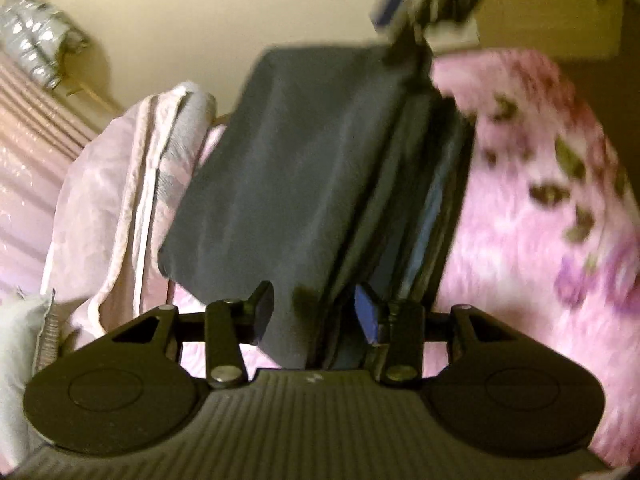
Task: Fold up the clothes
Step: 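Lower the sweatshirt onto the stack of folded clothes with both grippers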
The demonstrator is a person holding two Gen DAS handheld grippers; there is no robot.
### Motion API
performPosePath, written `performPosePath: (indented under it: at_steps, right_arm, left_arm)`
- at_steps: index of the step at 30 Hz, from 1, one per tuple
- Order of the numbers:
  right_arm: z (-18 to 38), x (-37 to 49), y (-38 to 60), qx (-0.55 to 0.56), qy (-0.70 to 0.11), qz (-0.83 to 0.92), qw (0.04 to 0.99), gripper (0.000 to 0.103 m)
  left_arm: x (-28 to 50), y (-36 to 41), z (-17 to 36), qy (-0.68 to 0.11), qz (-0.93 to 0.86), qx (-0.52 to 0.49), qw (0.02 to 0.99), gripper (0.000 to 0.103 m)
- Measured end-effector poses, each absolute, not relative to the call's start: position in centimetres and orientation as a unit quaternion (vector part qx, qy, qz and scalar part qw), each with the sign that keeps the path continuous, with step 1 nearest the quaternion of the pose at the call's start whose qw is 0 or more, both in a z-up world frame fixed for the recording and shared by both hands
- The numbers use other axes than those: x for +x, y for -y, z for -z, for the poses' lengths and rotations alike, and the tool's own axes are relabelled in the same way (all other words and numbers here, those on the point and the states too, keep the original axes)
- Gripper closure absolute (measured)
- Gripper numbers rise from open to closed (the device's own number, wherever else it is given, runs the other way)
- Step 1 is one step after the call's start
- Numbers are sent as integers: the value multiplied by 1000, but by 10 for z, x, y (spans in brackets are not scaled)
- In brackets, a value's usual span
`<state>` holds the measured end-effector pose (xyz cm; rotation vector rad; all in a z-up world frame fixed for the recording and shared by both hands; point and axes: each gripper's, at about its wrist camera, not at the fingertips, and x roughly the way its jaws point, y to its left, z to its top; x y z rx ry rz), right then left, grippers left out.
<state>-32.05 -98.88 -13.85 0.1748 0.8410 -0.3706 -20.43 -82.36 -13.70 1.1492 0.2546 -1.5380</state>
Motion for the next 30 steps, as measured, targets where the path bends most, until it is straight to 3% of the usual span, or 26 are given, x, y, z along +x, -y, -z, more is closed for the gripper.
performPosePath:
  at_steps: [4, 11, 16, 20, 24, 30]
  right_arm:
    - [168, -319, 1014, 137, -423, 193, 875, 66]
    - [151, -324, 1020, 144, -417, 178, 879, 66]
    - [114, -310, 1027, 126, -358, 166, 910, 66]
    - [128, -271, 1051, 114, -359, 156, 913, 66]
    - [166, -243, 1092, 141, -392, 171, 893, 69]
    - [166, -243, 1104, 127, -407, 145, 893, 69]
  left_arm:
    - [-211, 850, 135, -130, 660, 463, 577, 62]
    - [-230, 897, 167, -187, 667, 476, 542, 62]
    - [-236, 903, 179, -192, 664, 485, 535, 54]
    - [-239, 903, 186, -187, 660, 493, 535, 50]
    - [-240, 903, 179, -184, 666, 486, 535, 50]
    - [-230, 885, 140, -204, 688, 417, 557, 56]
